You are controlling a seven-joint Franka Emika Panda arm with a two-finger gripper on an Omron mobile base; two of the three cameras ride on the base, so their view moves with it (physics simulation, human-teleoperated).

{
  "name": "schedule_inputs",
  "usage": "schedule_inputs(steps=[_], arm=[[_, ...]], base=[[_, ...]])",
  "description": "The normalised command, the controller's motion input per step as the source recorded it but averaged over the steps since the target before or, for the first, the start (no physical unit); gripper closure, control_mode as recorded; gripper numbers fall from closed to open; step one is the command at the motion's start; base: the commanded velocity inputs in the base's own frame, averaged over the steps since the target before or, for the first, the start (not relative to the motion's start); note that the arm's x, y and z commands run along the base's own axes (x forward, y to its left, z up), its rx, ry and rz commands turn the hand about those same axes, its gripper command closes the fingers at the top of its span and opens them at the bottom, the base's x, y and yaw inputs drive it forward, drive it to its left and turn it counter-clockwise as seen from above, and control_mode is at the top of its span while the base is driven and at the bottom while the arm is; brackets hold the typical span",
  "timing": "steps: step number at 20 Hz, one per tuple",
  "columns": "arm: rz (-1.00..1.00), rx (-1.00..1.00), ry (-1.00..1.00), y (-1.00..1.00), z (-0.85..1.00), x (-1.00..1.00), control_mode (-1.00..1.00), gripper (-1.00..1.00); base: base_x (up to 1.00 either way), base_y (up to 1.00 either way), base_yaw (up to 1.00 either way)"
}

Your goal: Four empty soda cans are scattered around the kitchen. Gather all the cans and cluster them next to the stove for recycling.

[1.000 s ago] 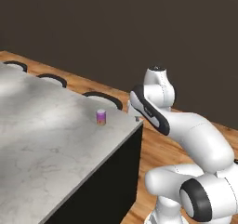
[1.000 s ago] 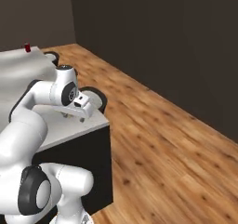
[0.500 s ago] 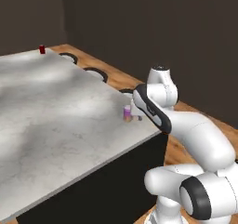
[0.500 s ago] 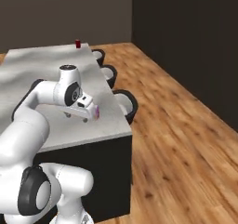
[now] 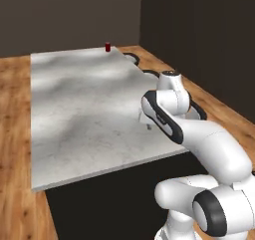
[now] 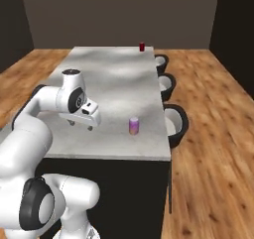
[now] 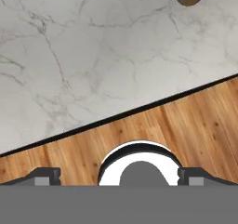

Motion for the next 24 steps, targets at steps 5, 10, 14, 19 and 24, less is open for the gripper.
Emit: schedule_inputs(steps=[5, 10, 14, 19, 24], arm=[[0.0, 0.0, 0.0, 0.0, 0.0, 0.0, 1.0, -1.0], [0.0, 0.0, 0.0, 0.0, 0.0, 0.0, 1.0, -1.0], [0.0, 0.0, 0.0, 0.0, 0.0, 0.0, 1.0, -1.0], [0.0, 0.0, 0.0, 0.0, 0.0, 0.0, 1.0, -1.0], [0.0, 0.0, 0.0, 0.0, 0.0, 0.0, 1.0, -1.0]], base=[[0.12, -0.4, 0.35], [0.12, -0.44, 0.26], [0.16, -0.42, 0.28], [0.15, -0.44, 0.24], [0.17, -0.42, 0.23]])
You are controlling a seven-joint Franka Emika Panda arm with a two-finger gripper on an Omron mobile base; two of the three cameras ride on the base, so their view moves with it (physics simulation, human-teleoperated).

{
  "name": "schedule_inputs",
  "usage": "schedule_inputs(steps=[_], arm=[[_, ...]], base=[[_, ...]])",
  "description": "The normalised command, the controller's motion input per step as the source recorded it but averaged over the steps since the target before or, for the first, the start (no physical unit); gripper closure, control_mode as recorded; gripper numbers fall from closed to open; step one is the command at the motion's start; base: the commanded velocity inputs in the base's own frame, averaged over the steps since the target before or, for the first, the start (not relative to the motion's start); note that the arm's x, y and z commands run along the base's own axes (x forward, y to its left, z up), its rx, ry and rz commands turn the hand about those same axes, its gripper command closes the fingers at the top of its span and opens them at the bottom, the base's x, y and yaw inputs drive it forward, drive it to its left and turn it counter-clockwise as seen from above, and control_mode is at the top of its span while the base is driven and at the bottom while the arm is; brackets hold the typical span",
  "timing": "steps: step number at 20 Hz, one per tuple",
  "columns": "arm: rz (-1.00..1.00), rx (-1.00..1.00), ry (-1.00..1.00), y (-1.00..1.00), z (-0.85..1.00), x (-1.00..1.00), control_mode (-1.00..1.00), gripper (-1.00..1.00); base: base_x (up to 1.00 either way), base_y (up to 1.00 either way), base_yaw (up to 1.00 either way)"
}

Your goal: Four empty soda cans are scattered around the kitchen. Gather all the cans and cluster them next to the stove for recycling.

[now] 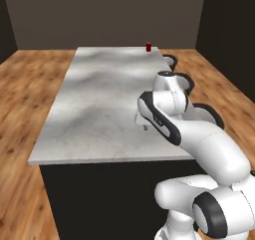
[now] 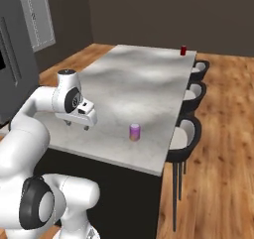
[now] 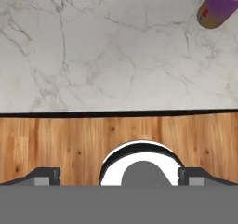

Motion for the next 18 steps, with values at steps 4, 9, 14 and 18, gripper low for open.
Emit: schedule_inputs(steps=[4, 9, 14, 18], arm=[[0.0, 0.0, 0.0, 0.0, 0.0, 0.0, 1.0, -1.0], [0.0, 0.0, 0.0, 0.0, 0.0, 0.0, 1.0, -1.0], [0.0, 0.0, 0.0, 0.0, 0.0, 0.0, 1.0, -1.0], [0.0, 0.0, 0.0, 0.0, 0.0, 0.0, 1.0, -1.0]], base=[[0.19, -0.43, 0.2], [0.02, -0.43, 0.04], [0.07, -0.27, -0.03], [0.28, -0.15, 0.0]])
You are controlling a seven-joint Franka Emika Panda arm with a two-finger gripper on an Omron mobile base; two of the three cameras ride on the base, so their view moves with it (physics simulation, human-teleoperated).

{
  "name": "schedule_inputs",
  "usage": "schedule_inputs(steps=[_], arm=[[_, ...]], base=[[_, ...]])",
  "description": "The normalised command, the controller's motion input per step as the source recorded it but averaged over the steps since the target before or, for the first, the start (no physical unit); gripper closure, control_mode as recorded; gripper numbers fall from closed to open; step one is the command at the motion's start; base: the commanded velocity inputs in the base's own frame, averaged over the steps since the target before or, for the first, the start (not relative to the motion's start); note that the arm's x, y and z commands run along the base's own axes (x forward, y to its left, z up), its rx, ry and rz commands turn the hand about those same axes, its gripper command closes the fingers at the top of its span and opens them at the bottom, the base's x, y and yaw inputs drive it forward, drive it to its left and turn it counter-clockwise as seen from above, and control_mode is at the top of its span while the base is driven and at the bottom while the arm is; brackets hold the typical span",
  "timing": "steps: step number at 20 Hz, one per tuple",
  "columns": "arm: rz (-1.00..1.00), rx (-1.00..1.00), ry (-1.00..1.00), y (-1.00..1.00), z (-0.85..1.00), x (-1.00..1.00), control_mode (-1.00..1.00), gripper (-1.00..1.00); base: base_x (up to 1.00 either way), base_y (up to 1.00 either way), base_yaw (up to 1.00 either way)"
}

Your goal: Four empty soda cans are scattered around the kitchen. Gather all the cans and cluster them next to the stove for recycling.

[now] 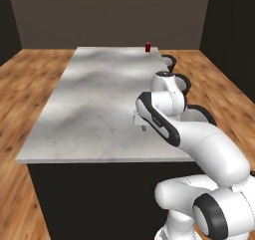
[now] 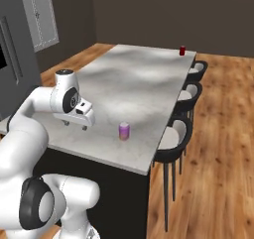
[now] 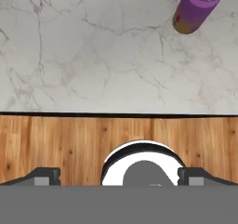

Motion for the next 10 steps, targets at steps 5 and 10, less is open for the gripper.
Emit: schedule_inputs(steps=[5, 10], arm=[[0.0, 0.0, 0.0, 0.0, 0.0, 0.0, 1.0, -1.0], [0.0, 0.0, 0.0, 0.0, 0.0, 0.0, 1.0, -1.0]], base=[[0.35, -0.16, 0.0], [0.39, -0.16, 0.0]])
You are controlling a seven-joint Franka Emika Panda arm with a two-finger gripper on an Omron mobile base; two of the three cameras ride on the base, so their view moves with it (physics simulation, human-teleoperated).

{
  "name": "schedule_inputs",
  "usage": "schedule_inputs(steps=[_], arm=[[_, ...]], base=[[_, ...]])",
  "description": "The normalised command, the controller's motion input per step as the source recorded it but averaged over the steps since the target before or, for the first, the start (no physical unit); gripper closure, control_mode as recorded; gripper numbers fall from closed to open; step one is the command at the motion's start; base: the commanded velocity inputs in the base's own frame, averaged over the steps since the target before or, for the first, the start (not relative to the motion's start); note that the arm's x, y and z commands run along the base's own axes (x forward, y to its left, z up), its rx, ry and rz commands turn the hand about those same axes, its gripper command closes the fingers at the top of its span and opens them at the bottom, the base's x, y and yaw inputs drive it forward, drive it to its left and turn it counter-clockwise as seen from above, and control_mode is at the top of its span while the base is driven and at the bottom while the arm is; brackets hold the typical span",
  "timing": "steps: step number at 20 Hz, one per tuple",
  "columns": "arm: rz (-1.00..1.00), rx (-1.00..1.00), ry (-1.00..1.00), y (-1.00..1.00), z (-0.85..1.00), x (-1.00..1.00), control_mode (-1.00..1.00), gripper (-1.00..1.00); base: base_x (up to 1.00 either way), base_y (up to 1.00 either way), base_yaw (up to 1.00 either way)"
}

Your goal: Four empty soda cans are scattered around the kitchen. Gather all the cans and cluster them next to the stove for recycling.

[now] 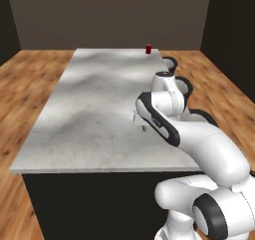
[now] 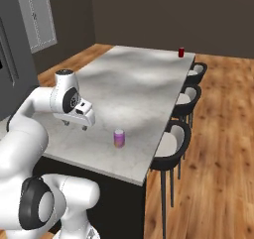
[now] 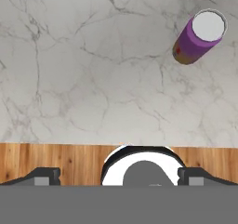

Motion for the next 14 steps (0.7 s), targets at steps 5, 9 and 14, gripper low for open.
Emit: schedule_inputs(steps=[5, 9, 14], arm=[[0.0, 0.0, 0.0, 0.0, 0.0, 0.0, 1.0, -1.0], [0.0, 0.0, 0.0, 0.0, 0.0, 0.0, 1.0, -1.0], [0.0, 0.0, 0.0, 0.0, 0.0, 0.0, 1.0, -1.0]], base=[[0.14, -0.1, 0.0], [0.0, -0.01, 0.0], [0.0, 0.0, 0.0]])
